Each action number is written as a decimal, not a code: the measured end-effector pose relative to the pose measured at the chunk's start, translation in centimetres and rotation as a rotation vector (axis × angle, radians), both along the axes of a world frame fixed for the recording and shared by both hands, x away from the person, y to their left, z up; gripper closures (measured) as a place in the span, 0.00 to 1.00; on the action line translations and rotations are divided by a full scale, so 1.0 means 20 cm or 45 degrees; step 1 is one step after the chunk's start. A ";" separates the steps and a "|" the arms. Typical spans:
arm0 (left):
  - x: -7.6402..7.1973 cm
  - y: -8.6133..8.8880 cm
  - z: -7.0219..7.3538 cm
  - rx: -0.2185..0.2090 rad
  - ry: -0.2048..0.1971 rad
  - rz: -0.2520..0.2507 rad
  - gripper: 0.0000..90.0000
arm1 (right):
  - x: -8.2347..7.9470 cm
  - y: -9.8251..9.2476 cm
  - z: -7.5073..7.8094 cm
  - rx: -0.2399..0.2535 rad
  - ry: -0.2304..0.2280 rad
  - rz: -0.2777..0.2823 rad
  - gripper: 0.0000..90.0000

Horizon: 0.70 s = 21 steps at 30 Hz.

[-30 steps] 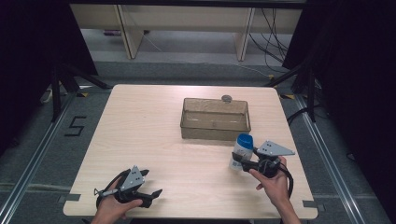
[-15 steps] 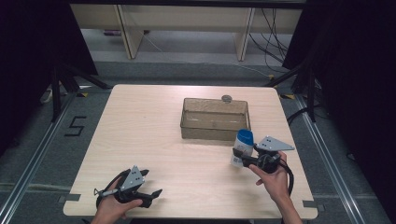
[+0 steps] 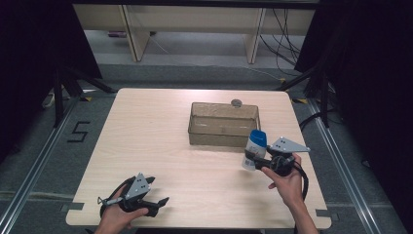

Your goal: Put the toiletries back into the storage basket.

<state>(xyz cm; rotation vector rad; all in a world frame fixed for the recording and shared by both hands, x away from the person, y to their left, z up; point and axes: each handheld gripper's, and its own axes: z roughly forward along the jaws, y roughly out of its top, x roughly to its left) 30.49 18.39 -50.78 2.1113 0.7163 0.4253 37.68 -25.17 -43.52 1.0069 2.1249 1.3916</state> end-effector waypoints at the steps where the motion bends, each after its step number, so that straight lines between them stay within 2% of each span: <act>1: 0.00 0.00 0.00 -0.001 0.001 0.000 0.17 | 0.01 -0.01 0.01 -0.010 -0.028 0.011 0.56; 2: 0.00 0.00 0.00 -0.001 0.001 0.000 0.17 | 0.01 0.00 0.01 0.014 -0.032 0.000 0.56; 4: 0.00 0.00 0.00 0.001 0.002 -0.005 0.17 | 0.01 -0.01 0.03 -0.008 -0.037 -0.005 0.56; 7: 0.00 0.00 0.00 -0.013 0.002 0.006 0.17 | 0.02 -0.02 0.05 0.003 -0.041 -0.006 0.56; 9: 0.00 0.00 0.00 -0.003 -0.002 0.005 0.17 | 0.02 -0.02 0.07 0.003 -0.040 -0.012 0.56; 10: 0.00 0.00 0.00 -0.003 0.001 0.002 0.17 | 0.02 -0.02 0.07 0.023 -0.039 -0.033 0.56; 11: 0.00 0.00 0.00 0.013 0.010 -0.003 0.17 | 0.03 -0.02 0.08 0.011 -0.058 -0.022 0.56; 12: 0.00 0.00 0.00 -0.007 0.016 -0.003 0.17 | 0.03 -0.02 0.09 0.021 -0.045 -0.027 0.56; 13: 0.00 0.00 0.00 -0.009 0.014 0.005 0.17 | 0.04 -0.03 0.09 -0.001 -0.059 -0.028 0.56; 14: 0.00 0.00 0.00 -0.006 0.015 0.005 0.17 | 0.05 -0.03 0.10 0.006 -0.067 -0.031 0.56; 15: 0.00 0.00 0.00 -0.023 0.018 0.007 0.17 | 0.04 -0.02 0.11 0.017 -0.041 -0.038 0.56; 16: 0.00 0.00 0.00 0.006 0.015 0.007 0.17 | 0.06 -0.03 0.12 0.006 -0.055 -0.040 0.56; 18: 0.01 0.01 0.00 0.018 0.012 0.000 0.17 | 0.06 -0.02 0.12 0.022 -0.059 -0.042 0.56; 19: 0.00 0.00 0.00 -0.011 0.006 0.022 0.17 | 0.07 -0.03 0.13 0.006 -0.065 -0.041 0.56; 20: 0.00 0.00 -0.01 -0.026 0.009 0.024 0.17 | 0.08 -0.02 0.14 0.021 -0.057 -0.049 0.56; 21: 0.00 0.00 -0.01 -0.026 0.009 0.024 0.17 | 0.08 -0.02 0.14 0.021 -0.057 -0.049 0.56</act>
